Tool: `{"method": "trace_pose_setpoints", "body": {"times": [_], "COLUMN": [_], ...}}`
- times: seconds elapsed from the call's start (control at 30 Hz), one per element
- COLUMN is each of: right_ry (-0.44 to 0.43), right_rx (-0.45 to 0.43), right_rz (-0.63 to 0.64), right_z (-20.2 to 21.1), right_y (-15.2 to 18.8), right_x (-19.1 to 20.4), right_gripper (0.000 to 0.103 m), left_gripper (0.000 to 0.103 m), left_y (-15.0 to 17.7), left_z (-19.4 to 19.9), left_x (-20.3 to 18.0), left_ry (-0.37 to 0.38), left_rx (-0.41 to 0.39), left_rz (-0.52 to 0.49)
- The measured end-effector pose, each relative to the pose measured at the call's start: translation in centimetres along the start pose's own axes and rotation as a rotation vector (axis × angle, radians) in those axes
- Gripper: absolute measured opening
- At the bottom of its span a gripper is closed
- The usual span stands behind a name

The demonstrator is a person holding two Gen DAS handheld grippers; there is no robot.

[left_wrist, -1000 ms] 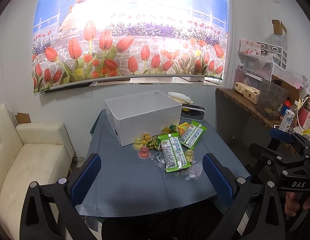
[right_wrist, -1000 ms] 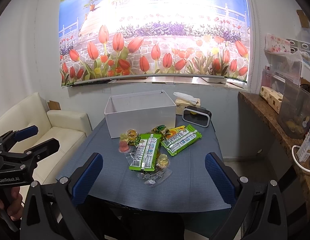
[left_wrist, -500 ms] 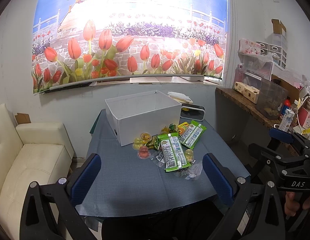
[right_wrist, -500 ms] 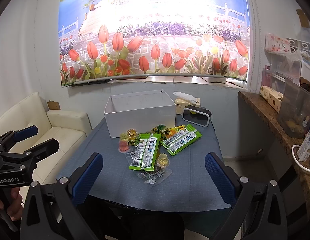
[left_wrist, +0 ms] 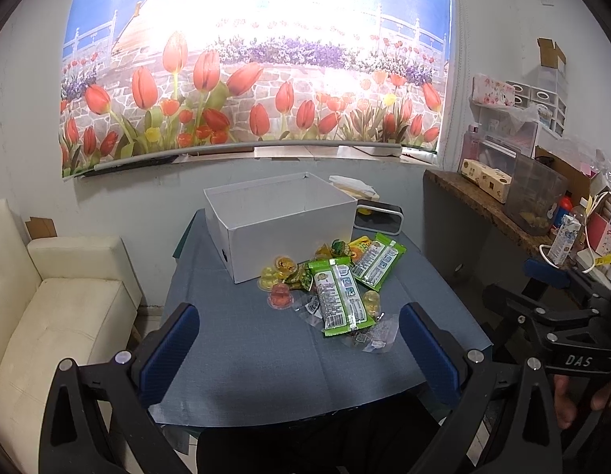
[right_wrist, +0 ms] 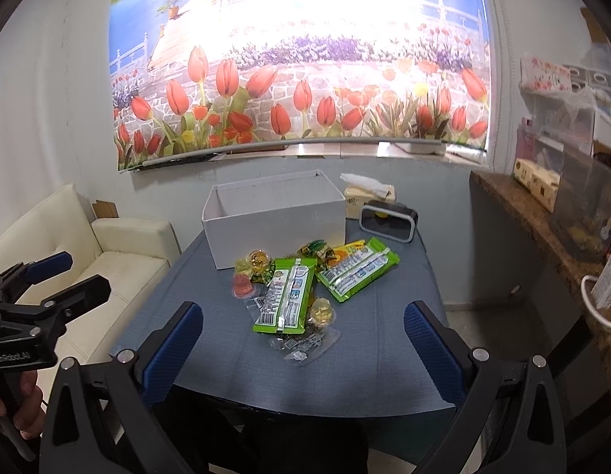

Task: Organize snacks
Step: 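Reach down and grasp a long green snack bag with the right tool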

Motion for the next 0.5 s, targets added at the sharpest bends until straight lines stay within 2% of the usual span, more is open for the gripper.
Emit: {"method": "trace_pose_setpoints", "body": {"times": [0.1,0.27,0.37,0.43,0.5], "right_ry": [-0.058,-0.001,0.04,0.042,0.028], "right_rx": [0.047,0.149,0.177,0.241,0.264], "right_rz": [-0.03,-0.018,-0.002,0.027,0.049], "right_z": [-2.4,-8.6,-13.0,-16.2,-18.8], "right_y": [0.8,2.3,2.9,3.3,3.5], "right_x": [-0.6,-0.7,-0.6,0.1,1.0], "right_gripper": [0.103,0.103,0.103,0.103,0.103], "left_gripper": [0.103,0.103,0.103,0.103,0.103], "left_y": [0.5,1.2,1.6,1.8,2.0], "left_z": [-1.2,-3.2,-4.2,-4.7,-5.3], "left_x": [0.4,1.4,1.9,2.3,2.8], "left_ry": [-0.002,-0.005,-0.015,-0.025,-0.032], "left_rx": [0.027,0.06,0.077,0.085,0.096], "left_rz": [0.018,0.062,0.064,0.06,0.062]}}
Point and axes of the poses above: each gripper's, at about its wrist camera, not at the fingertips, and z roughly against the way its jaws point, x to its left, y to its underside, the point moved 4 cm from there along -z, roughly the way its jaws point, and after that the axes turned 8 degrees about -x, right-handed, at the moved point
